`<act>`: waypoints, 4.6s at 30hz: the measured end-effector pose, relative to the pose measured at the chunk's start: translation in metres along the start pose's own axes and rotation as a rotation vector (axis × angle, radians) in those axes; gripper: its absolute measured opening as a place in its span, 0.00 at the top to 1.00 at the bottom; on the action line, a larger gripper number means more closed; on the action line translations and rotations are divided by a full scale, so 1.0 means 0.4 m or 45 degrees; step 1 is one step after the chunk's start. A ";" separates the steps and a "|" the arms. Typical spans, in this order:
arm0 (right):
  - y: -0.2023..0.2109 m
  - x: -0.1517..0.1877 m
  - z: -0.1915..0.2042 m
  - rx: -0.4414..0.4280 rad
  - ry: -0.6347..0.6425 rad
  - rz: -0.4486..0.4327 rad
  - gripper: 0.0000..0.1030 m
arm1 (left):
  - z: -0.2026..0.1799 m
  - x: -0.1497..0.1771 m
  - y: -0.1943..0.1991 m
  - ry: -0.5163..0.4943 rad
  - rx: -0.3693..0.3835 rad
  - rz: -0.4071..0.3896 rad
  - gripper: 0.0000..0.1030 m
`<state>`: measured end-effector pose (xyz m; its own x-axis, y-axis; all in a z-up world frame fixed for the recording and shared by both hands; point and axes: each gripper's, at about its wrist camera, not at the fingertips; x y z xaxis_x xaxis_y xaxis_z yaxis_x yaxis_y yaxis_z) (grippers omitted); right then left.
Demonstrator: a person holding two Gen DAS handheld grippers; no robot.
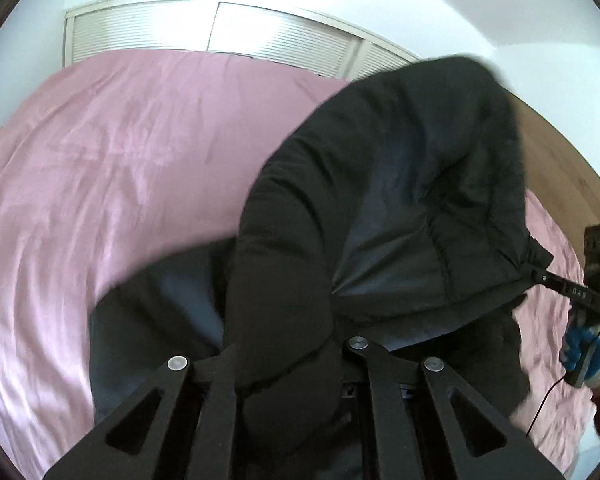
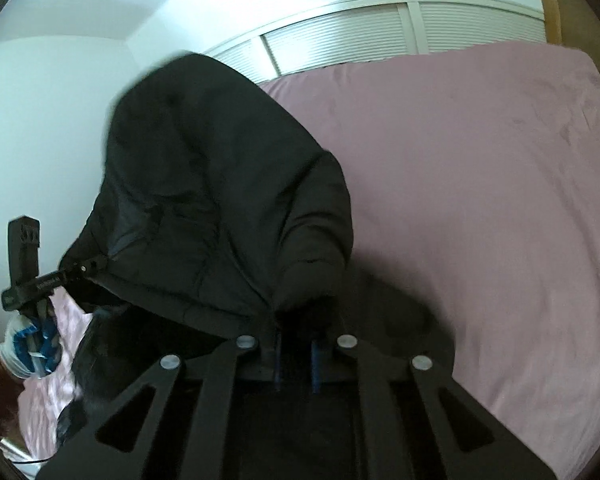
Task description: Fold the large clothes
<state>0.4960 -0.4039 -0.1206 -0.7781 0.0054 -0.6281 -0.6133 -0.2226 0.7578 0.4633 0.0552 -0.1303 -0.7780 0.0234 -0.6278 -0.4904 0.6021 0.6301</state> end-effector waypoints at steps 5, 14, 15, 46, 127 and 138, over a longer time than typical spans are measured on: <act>0.008 0.209 -0.036 -0.031 -0.148 0.108 0.90 | -0.014 0.179 0.013 0.009 0.008 0.094 0.83; -0.003 0.303 -0.080 -0.028 -0.316 0.144 0.83 | -0.006 0.237 0.029 0.080 0.022 0.110 0.76; 0.011 0.302 -0.091 -0.015 -0.306 0.144 0.81 | -0.010 0.239 0.040 0.089 0.024 0.107 0.71; -0.005 0.121 0.198 0.099 -0.006 0.190 0.42 | -0.143 0.068 -0.119 0.051 -0.014 0.120 0.29; 0.644 0.733 -0.121 0.449 -0.273 0.448 0.06 | -0.089 0.514 0.362 0.252 -0.403 0.244 0.10; 0.611 0.887 -0.208 0.254 -0.544 0.642 0.00 | 0.078 0.698 0.504 0.521 -0.487 0.397 0.09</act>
<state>0.0812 -0.5376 -0.1731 -0.9349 0.3413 -0.0969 -0.1441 -0.1157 0.9828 0.1595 0.2080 -0.1928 -0.9566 -0.2006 -0.2115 -0.2637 0.2867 0.9210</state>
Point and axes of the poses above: each gripper's, at about its wrist camera, not at the fingertips, and y roughly against the way its jaws point, z to its left, x to its underside, and after that the axes turned 12 degrees about x, right-handed
